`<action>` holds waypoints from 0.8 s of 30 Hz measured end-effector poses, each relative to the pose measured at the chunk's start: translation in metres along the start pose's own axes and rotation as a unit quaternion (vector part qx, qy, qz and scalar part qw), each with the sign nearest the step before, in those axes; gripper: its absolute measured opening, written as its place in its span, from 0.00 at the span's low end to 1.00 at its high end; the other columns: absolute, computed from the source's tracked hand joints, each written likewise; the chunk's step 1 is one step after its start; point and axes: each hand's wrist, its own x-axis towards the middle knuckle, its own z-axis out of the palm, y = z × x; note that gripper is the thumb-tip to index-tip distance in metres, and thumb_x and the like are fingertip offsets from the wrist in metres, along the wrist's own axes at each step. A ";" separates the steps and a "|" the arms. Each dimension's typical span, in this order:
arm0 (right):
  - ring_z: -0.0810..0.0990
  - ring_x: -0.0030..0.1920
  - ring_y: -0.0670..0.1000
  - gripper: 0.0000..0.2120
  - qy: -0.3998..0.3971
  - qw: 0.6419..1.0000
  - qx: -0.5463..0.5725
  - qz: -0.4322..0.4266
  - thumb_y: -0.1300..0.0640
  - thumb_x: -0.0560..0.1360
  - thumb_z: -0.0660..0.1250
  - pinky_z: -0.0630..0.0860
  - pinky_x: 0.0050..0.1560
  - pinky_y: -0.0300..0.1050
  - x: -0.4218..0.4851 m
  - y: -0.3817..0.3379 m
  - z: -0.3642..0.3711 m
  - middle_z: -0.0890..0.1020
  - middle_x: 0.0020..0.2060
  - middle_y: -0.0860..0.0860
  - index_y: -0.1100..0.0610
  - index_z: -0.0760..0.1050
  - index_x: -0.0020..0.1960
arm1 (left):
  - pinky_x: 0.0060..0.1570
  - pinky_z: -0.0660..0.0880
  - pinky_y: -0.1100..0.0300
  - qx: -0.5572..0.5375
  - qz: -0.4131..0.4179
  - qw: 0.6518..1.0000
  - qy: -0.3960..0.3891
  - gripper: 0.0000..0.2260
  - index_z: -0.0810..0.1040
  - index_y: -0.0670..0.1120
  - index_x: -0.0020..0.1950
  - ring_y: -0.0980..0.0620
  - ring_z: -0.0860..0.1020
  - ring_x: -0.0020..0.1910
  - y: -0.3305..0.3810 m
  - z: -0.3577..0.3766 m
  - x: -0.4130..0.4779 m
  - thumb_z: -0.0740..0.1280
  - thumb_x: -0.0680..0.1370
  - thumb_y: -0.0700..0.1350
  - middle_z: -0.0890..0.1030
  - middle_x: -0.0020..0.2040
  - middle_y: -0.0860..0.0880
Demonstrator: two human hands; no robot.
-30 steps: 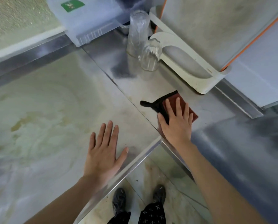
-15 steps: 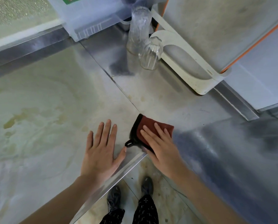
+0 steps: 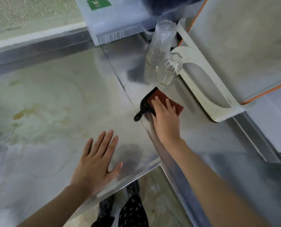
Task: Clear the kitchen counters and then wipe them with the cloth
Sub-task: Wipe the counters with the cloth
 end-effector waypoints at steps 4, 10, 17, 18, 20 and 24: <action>0.79 0.42 0.50 0.10 0.031 0.964 0.253 0.076 0.56 0.80 0.58 0.70 0.43 0.38 0.003 -0.003 -0.042 0.81 0.41 0.48 0.58 0.74 0.56 | 0.71 0.51 0.46 0.006 -0.007 1.000 -0.014 0.32 0.56 0.46 0.75 0.48 0.52 0.75 0.001 -0.001 0.000 0.51 0.77 0.63 0.56 0.76 0.46; 0.79 0.47 0.51 0.04 -0.162 0.762 0.567 0.267 0.54 0.78 0.62 0.77 0.48 0.48 0.003 -0.033 -0.057 0.81 0.47 0.52 0.51 0.74 0.49 | 0.71 0.52 0.47 -0.009 -0.019 0.999 -0.027 0.32 0.57 0.47 0.75 0.48 0.52 0.75 0.002 -0.007 0.000 0.54 0.76 0.63 0.58 0.76 0.46; 0.74 0.61 0.59 0.11 0.079 0.991 0.100 -0.052 0.62 0.77 0.62 0.73 0.61 0.54 0.000 -0.006 -0.020 0.76 0.61 0.58 0.61 0.73 0.59 | 0.70 0.54 0.48 -0.043 -0.042 0.998 0.007 0.29 0.59 0.48 0.75 0.48 0.57 0.74 0.004 -0.009 0.002 0.54 0.77 0.60 0.58 0.75 0.48; 0.70 0.65 0.60 0.13 0.060 0.989 0.059 -0.120 0.58 0.78 0.60 0.68 0.66 0.56 -0.006 -0.008 -0.016 0.73 0.65 0.58 0.59 0.72 0.62 | 0.71 0.54 0.49 -0.051 -0.057 0.997 0.021 0.29 0.60 0.47 0.74 0.48 0.57 0.74 0.004 -0.012 0.007 0.54 0.77 0.59 0.59 0.75 0.47; 0.61 0.72 0.60 0.21 -0.034 0.973 -0.009 -0.229 0.48 0.79 0.55 0.59 0.69 0.59 -0.019 -0.021 -0.006 0.65 0.72 0.55 0.52 0.66 0.70 | 0.71 0.51 0.50 -0.062 -0.096 0.992 0.042 0.28 0.61 0.47 0.74 0.49 0.55 0.74 0.004 -0.017 0.021 0.53 0.77 0.59 0.59 0.75 0.47; 0.56 0.74 0.59 0.25 -0.115 0.959 -0.082 -0.244 0.40 0.79 0.50 0.57 0.70 0.65 -0.005 -0.028 0.017 0.58 0.75 0.50 0.44 0.56 0.74 | 0.72 0.44 0.51 -0.055 -0.149 0.987 0.038 0.28 0.55 0.49 0.76 0.48 0.52 0.75 -0.005 -0.015 0.041 0.49 0.78 0.60 0.55 0.76 0.48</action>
